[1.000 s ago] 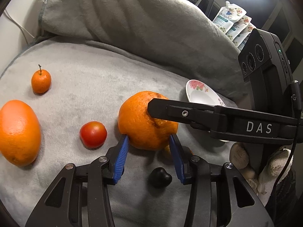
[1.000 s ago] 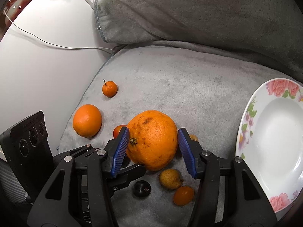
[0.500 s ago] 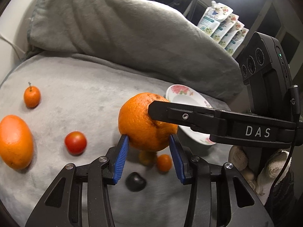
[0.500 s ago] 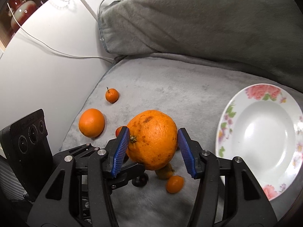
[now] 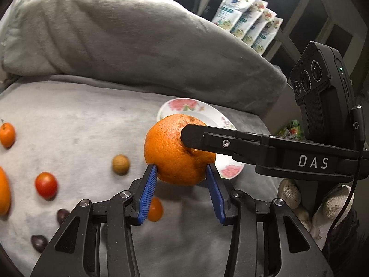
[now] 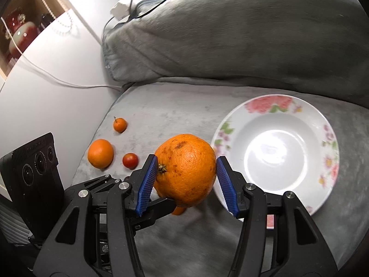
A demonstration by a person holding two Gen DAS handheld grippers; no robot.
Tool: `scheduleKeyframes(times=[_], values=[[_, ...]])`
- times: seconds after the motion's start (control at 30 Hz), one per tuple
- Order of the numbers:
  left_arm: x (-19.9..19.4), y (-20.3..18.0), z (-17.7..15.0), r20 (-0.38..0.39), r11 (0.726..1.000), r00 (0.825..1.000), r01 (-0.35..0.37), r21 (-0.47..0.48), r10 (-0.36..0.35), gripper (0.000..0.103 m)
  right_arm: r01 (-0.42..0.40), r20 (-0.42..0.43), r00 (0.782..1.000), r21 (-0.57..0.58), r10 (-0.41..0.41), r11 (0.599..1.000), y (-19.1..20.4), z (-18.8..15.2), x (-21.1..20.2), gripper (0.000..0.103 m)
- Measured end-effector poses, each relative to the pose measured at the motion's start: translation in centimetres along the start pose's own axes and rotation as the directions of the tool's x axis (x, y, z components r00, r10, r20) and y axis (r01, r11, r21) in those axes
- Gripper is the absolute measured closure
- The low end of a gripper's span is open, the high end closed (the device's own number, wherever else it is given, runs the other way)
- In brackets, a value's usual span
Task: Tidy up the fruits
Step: 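Lower the large orange onto the floral plate and open the right tool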
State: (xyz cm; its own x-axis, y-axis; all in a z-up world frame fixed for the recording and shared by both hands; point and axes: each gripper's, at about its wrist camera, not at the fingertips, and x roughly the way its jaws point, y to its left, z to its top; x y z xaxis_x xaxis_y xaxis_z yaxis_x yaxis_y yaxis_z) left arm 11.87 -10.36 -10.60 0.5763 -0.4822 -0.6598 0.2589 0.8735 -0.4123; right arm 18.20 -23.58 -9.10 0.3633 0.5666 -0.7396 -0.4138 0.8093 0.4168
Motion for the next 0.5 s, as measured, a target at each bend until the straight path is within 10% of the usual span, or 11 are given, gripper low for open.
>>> scheduleKeyframes(times=[0.5], values=[[2.0,-2.1,0.4,-0.041,0.999,0.999,0.014,0.040,-0.012,0.060,-0.003,0.023,1.000,0.078,0.001,0.997,-3.6,-1.1,-1.4,0.047]])
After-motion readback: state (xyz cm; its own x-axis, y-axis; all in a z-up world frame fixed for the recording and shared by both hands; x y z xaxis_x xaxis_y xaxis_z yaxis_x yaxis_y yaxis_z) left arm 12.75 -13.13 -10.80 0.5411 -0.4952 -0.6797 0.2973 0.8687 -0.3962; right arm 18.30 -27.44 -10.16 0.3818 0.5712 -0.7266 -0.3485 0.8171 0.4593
